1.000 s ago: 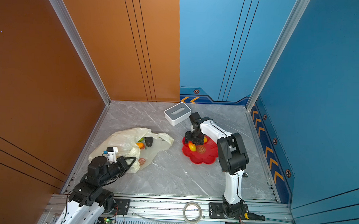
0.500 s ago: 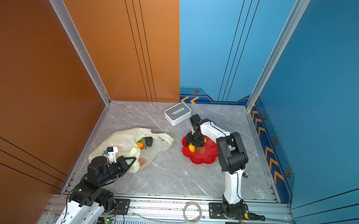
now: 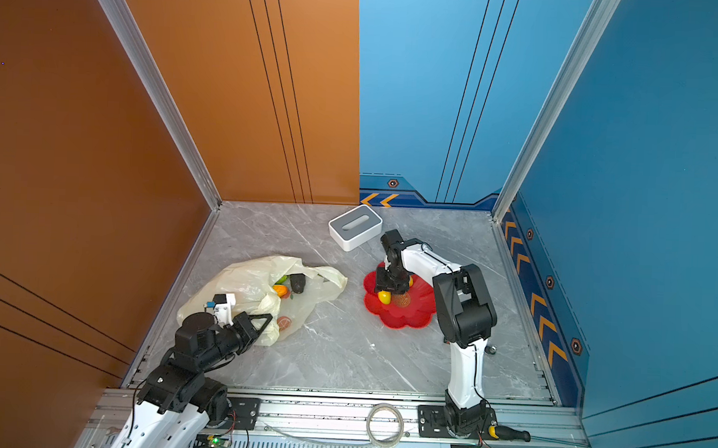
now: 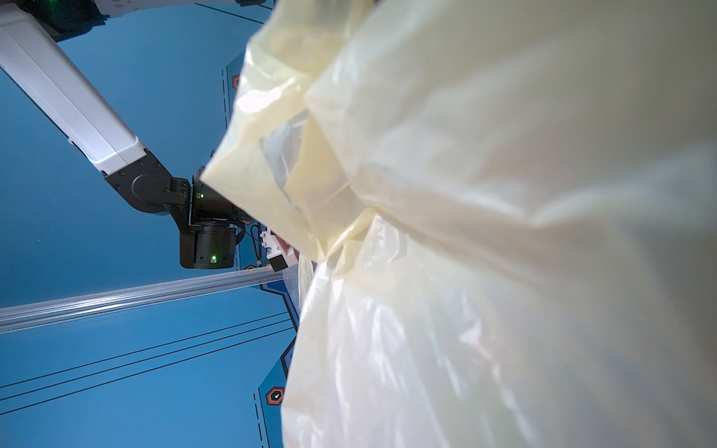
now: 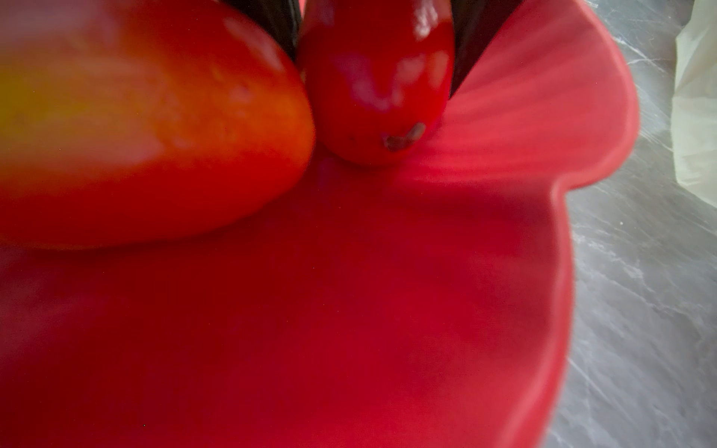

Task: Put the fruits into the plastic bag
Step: 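Lower the right gripper onto the smaller red mango and close it, then lift the red mango out of the bowl with the right gripper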

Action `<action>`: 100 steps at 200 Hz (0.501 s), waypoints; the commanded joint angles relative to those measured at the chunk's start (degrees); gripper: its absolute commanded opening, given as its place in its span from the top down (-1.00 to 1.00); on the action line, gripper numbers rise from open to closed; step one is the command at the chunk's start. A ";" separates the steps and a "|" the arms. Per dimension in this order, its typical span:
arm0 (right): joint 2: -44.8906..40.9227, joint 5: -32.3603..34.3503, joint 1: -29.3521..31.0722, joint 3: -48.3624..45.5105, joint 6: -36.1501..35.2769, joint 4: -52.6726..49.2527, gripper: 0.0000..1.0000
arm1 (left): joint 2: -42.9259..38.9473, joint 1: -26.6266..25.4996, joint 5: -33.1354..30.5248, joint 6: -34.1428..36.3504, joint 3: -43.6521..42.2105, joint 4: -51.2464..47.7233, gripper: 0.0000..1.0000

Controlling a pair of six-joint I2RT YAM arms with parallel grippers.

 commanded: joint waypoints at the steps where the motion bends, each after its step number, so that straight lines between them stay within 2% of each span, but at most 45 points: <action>1: 0.31 -0.49 -0.42 -0.92 -0.43 0.24 0.06 | -0.74 0.63 0.16 -0.19 -0.85 0.66 1.00; 100: -4.18 -1.14 -0.42 -2.53 -0.07 0.22 0.10 | -1.50 0.63 -0.05 -0.72 -1.18 0.57 1.00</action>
